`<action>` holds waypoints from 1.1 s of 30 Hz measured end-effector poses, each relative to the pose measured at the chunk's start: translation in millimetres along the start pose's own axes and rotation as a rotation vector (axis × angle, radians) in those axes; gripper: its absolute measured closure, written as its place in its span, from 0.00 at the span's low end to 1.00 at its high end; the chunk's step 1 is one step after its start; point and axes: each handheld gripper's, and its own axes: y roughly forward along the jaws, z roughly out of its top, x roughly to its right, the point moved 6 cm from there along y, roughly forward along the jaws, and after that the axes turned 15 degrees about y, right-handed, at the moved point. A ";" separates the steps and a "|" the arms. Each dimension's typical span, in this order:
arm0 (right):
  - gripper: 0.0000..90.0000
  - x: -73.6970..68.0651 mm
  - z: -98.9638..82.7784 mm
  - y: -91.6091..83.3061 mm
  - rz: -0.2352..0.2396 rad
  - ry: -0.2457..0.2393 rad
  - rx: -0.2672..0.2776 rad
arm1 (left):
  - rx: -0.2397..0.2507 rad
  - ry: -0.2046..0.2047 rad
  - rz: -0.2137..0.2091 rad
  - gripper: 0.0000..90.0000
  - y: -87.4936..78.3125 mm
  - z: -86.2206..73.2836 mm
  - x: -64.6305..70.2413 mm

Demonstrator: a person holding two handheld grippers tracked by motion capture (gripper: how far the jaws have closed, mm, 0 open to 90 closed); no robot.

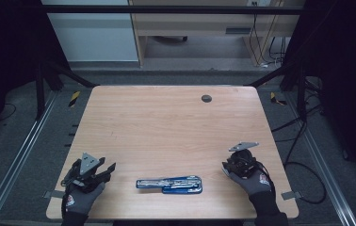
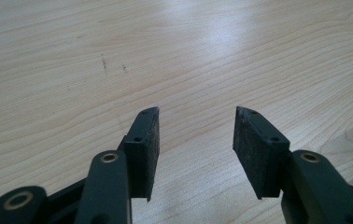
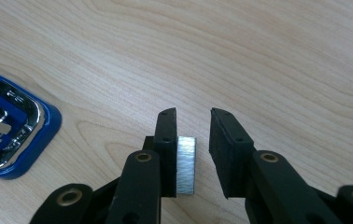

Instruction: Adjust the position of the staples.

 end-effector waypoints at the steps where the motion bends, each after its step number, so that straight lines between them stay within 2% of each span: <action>1: 0.81 -1.2 -0.6 0.7 0.003 0.014 -0.007 | -0.002 0.004 -0.001 0.57 0.3 -0.2 0.2; 4: 0.81 -0.8 -3.1 5.2 -0.004 0.004 -0.017 | -0.004 0.007 0.000 0.57 0.7 -0.4 0.6; 10: 0.80 1.6 -6.9 6.7 -0.005 0.020 -0.023 | -0.007 0.008 0.001 0.57 1.2 -2.0 1.2; 19: 0.80 1.3 -12.1 10.9 -0.010 0.016 -0.044 | -0.014 0.014 0.000 0.56 2.1 -3.2 2.0; 25: 0.80 1.6 -13.1 12.5 -0.011 0.017 -0.050 | -0.018 0.019 -0.001 0.57 2.4 -3.4 2.3; 26: 0.81 3.0 -13.2 13.6 -0.017 0.006 -0.045 | -0.019 0.019 -0.002 0.57 2.6 -3.5 2.3; 28: 0.81 2.3 -13.7 13.3 -0.015 0.020 -0.055 | -0.018 0.017 -0.001 0.57 2.8 -3.4 2.4; 33: 0.83 3.1 -14.9 15.8 -0.016 0.018 -0.068 | -0.019 0.020 0.000 0.57 3.0 -3.4 2.7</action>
